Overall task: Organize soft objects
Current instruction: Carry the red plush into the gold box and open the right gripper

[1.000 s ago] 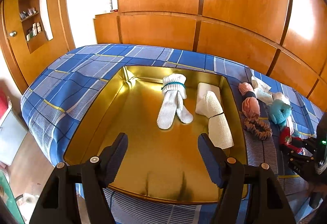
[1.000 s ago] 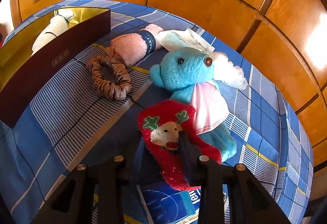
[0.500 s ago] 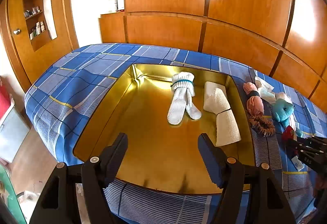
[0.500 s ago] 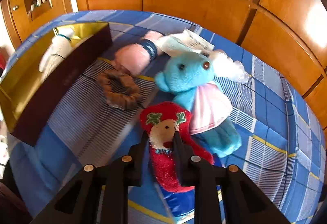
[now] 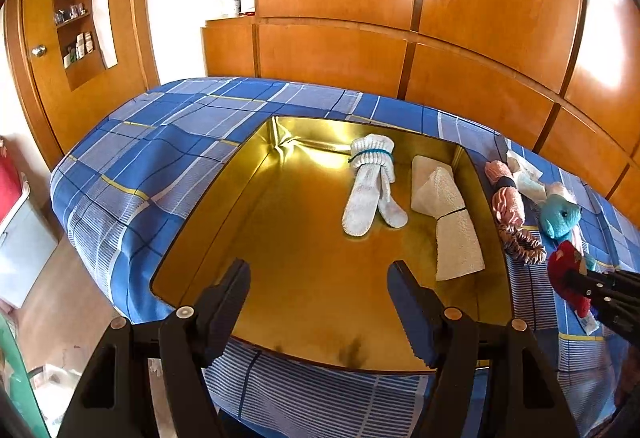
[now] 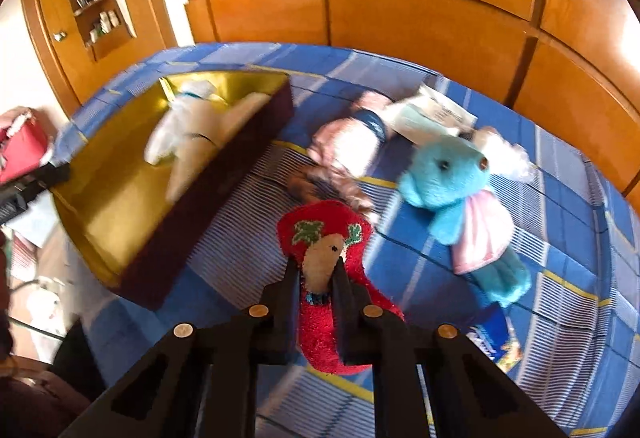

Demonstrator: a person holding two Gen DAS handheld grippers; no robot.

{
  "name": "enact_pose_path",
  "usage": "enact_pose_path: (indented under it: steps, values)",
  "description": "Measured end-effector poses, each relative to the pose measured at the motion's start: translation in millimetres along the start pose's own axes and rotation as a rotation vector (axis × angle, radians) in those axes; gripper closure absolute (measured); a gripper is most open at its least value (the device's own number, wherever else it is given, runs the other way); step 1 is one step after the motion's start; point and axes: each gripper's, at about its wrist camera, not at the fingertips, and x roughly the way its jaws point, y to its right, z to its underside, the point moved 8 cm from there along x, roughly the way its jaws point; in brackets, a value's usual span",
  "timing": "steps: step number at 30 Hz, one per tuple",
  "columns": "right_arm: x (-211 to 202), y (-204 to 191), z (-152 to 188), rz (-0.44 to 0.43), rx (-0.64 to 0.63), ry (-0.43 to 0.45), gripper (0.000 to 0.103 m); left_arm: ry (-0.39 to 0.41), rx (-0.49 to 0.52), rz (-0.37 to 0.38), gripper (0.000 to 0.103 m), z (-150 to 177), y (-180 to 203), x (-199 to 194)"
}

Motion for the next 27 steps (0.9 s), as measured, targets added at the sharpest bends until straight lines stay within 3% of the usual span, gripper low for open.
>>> enact_pose_path:
  steps: [8,18,22,27]
  values:
    - [-13.6,-51.2,-25.1,-0.147,-0.012,0.037,0.09,-0.003,-0.015,-0.007,0.031,2.3,-8.8,1.7]
    - [3.1,-142.5,-58.8,-0.325,-0.078,0.001,0.09,0.005,-0.077,-0.042,0.032,0.2,-39.5,1.8]
    - [29.8,-166.2,-66.3,-0.326,-0.095,-0.049,0.09,0.008,-0.092,-0.057,0.032,0.1,-50.2,1.2]
    - [80.8,-166.8,-74.7,-0.211,-0.103,-0.105,0.085,-0.001,-0.089,-0.06,0.031,2.5,-52.1,3.8]
